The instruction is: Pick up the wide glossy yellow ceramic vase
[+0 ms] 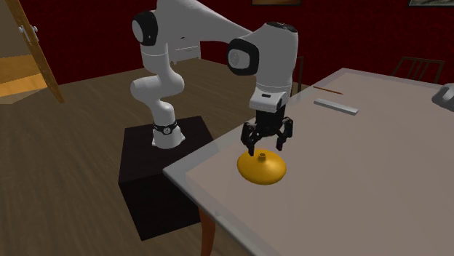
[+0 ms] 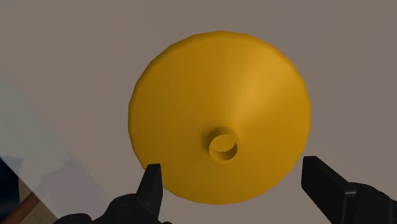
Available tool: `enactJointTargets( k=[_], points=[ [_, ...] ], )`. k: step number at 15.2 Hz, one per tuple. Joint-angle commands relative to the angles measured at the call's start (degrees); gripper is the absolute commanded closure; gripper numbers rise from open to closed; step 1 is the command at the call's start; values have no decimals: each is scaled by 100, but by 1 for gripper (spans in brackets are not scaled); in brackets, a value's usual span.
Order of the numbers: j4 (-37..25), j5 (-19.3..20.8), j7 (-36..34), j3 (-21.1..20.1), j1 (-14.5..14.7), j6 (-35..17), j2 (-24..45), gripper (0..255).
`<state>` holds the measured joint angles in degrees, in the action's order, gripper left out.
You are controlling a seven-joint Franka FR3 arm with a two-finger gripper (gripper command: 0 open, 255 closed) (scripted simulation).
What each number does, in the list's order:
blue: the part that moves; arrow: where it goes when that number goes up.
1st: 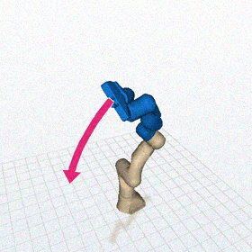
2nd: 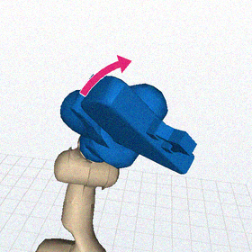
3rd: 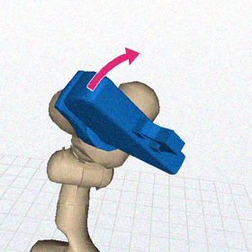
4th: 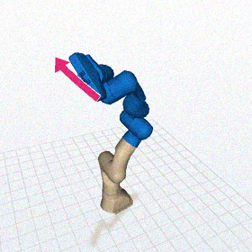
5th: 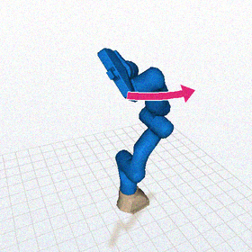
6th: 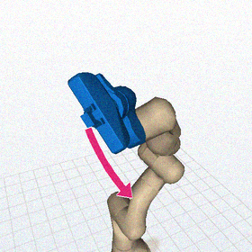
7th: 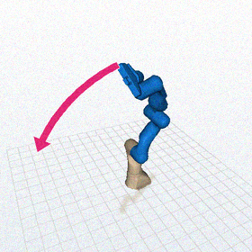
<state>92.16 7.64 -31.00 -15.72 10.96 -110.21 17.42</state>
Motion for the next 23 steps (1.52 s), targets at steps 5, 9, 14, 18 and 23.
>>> enactJointTargets(
  k=[5,9,14,18,23],
  points=[
    [150,18,-19,7,-3,-187,35,255],
    [161,17,-21,6,-2,-194,30,255],
    [77,14,-14,4,1,-112,32,255],
    [-165,-10,12,-5,6,176,-16,255],
    [-507,-29,41,-15,18,546,-47,255]
  ],
)
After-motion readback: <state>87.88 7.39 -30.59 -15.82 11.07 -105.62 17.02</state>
